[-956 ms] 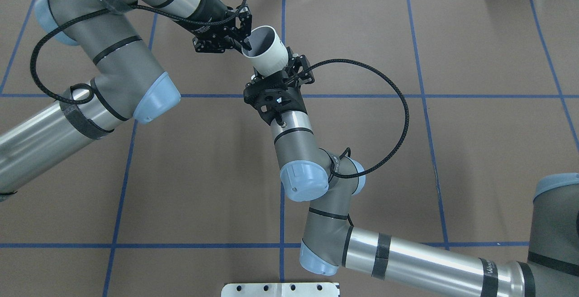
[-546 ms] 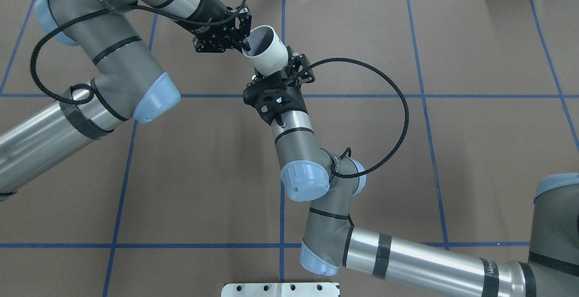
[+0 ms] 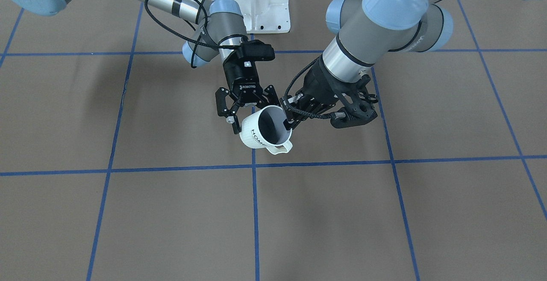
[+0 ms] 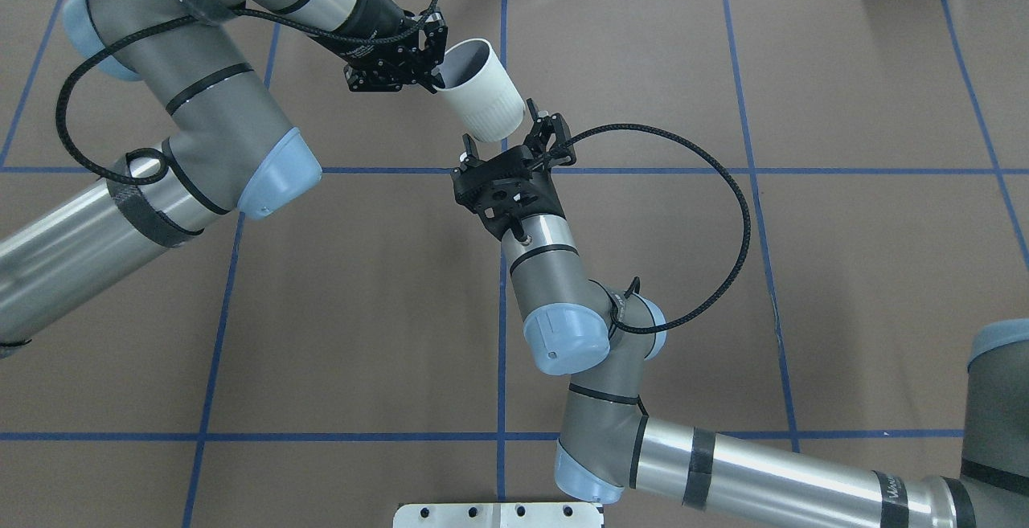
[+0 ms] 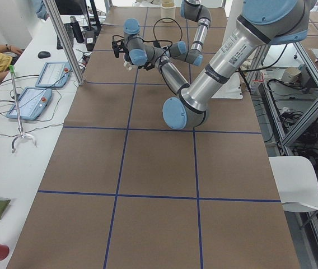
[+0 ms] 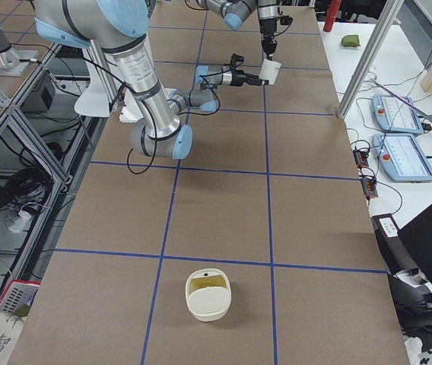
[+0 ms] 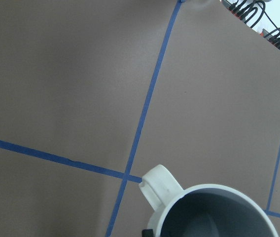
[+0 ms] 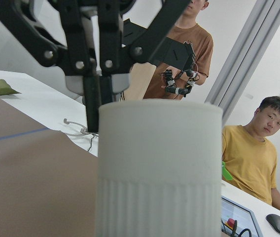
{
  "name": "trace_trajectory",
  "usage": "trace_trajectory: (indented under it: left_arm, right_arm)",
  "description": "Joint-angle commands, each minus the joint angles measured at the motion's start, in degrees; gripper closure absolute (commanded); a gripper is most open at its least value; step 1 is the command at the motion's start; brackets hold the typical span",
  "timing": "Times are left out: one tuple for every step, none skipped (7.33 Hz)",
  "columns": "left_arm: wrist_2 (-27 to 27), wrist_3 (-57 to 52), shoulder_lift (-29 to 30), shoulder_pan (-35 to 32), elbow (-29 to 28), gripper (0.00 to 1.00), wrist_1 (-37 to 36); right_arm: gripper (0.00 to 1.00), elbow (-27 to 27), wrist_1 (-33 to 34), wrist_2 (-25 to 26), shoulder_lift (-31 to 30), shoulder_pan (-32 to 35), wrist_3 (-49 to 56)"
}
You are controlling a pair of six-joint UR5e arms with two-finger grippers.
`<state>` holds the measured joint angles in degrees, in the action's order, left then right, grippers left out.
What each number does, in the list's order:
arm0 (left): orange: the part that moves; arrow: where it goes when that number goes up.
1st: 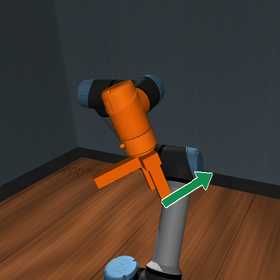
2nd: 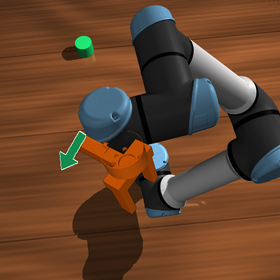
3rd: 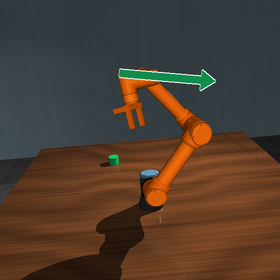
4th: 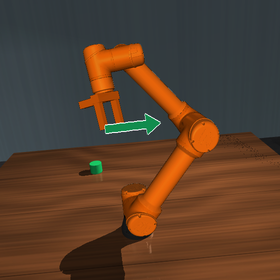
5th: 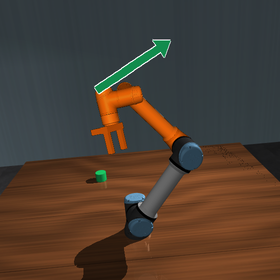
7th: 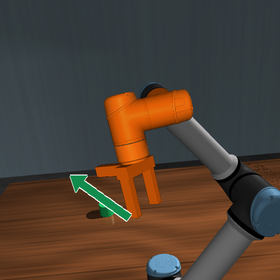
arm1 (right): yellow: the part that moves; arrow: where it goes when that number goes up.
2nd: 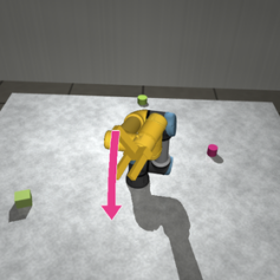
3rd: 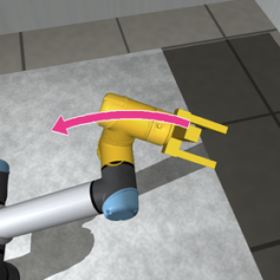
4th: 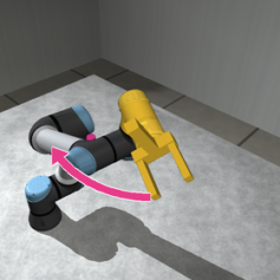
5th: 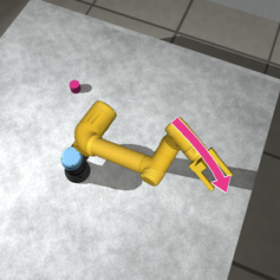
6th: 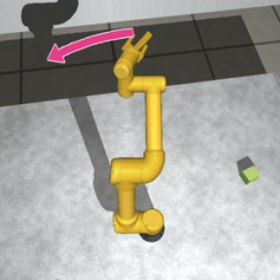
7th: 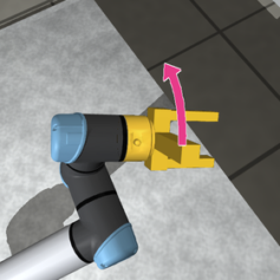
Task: Left arm hands cup to right arm to dump lemon
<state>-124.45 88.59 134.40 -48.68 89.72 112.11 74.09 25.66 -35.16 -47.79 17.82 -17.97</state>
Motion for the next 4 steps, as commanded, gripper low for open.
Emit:
trace_trajectory:
  left_arm:
    - [0.79,0.00,0.07,0.07,-0.24,1.00,0.13]
    - [0.79,0.00,0.07,0.07,-0.25,1.00,0.13]
    - [0.79,0.00,-0.01,0.07,-0.25,1.00,0.13]
    - [0.79,0.00,-0.01,0.07,-0.25,1.00,0.13]
  right_arm:
    - [0.01,2.80,-0.17,0.09,-2.21,-1.81,2.05]
    - [0.01,3.69,-0.17,0.35,-3.35,-2.87,2.15]
    - [0.01,4.04,-0.17,1.14,-4.75,-4.36,2.67]
    - [0.02,6.66,-0.17,0.88,-5.46,-5.68,4.07]
